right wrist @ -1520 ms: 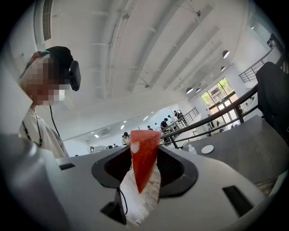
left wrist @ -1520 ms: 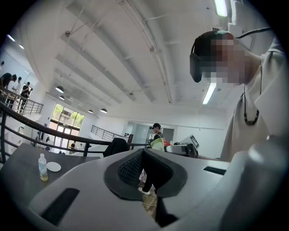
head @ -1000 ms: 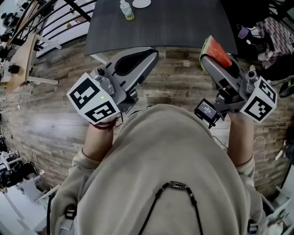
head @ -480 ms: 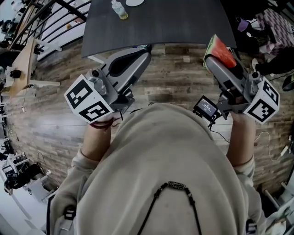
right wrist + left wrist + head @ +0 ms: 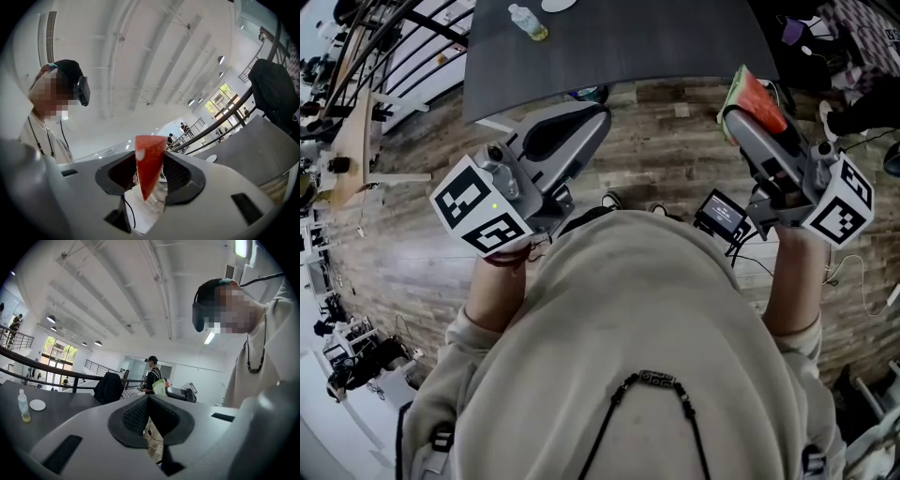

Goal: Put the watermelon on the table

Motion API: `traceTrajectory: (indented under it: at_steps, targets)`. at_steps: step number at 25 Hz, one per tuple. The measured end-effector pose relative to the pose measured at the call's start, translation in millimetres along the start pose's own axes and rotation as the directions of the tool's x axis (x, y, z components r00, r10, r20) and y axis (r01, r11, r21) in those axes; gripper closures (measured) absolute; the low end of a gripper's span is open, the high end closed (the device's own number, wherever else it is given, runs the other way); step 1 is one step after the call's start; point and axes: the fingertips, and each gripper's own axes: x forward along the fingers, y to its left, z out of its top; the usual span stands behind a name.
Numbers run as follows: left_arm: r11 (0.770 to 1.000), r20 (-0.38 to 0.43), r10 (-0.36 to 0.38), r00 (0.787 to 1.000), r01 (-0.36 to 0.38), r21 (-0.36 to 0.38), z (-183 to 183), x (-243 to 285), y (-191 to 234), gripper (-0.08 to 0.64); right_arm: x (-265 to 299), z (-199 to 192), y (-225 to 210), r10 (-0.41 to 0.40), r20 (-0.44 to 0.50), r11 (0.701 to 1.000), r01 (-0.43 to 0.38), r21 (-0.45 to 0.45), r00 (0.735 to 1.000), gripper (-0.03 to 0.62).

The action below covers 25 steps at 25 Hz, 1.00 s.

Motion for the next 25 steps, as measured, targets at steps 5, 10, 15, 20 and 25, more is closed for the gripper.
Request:
traceTrajectory:
  at_steps: [5, 10, 15, 20, 25]
  targets:
    - [1.0, -0.019, 0.018, 1.0, -0.018, 0.001, 1.0, -1.6, 8.5, 0.554, -0.2, 9.0, -4.0, -0.004, 0.019, 1.0, 0.004, -0.012, 1.0, 0.405]
    - [1.0, -0.019, -0.015, 1.0, 0.015, 0.0, -1.2, 6.8, 14.5, 0.554, -4.5, 15.4, -5.7, -0.048, 0.051, 0.998, 0.05, -0.035, 0.998, 0.405]
    - [0.997, -0.012, -0.073, 0.997, 0.073, 0.013, 1.8, 26.9, 21.2, 0.554, -11.3, 20.4, -11.7, -0.086, 0.061, 0.995, 0.089, -0.047, 0.994, 0.405]
    - [0.995, -0.017, -0.102, 0.995, 0.102, 0.013, 5.0, 34.3, 28.7, 0.554, -8.9, 30.6, -12.5, -0.101, 0.067, 0.992, 0.105, -0.071, 0.993, 0.405]
    - [0.992, -0.022, -0.129, 0.991, 0.129, 0.012, 5.7, 37.9, 35.4, 0.554, 0.0, 31.1, -15.0, -0.11, 0.061, 0.991, 0.114, -0.073, 0.992, 0.405]
